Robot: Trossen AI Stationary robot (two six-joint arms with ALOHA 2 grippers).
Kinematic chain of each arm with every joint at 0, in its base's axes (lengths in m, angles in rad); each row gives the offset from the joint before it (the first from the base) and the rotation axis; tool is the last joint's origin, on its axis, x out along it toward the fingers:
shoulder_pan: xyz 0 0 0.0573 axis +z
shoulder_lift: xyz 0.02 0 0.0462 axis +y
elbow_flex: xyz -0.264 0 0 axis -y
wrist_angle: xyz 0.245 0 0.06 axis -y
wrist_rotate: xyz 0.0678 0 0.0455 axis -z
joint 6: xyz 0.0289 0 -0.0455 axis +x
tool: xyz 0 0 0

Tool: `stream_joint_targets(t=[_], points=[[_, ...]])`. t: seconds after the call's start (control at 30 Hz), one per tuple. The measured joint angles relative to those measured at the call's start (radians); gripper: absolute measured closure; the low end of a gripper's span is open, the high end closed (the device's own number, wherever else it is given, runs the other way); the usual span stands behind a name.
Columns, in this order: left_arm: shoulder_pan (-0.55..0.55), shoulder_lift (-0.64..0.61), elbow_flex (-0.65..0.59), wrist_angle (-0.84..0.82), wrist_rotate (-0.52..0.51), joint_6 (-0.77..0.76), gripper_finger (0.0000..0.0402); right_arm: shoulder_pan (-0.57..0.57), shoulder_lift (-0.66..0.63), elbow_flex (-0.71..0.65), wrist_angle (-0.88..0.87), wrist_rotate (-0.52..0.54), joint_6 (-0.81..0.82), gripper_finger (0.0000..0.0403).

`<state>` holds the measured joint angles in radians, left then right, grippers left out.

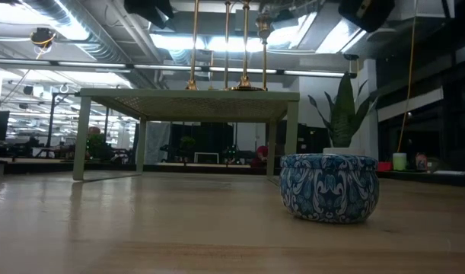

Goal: Pick & Place candle stick holders
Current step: Put the blue scented candle on the shelf

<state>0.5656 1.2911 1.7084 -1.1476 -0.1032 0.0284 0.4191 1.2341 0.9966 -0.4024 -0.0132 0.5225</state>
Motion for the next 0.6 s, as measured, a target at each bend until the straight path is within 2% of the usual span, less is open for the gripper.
stream_joint_targets(t=[0.2,0.37,0.6], points=[[-0.001,0.0,0.0,-0.037,0.0,0.038,0.0089,0.056,0.122,0.0,0.157,-0.005,0.16,0.0281],[-0.001,0.0,0.0,-0.038,0.0,0.072,0.0089,0.058,0.206,0.0,0.182,-0.114,0.291,0.0281],[-0.001,0.0,0.0,-0.038,0.0,0.072,0.0089,0.042,0.259,0.0,0.25,-0.163,0.307,0.0263]])
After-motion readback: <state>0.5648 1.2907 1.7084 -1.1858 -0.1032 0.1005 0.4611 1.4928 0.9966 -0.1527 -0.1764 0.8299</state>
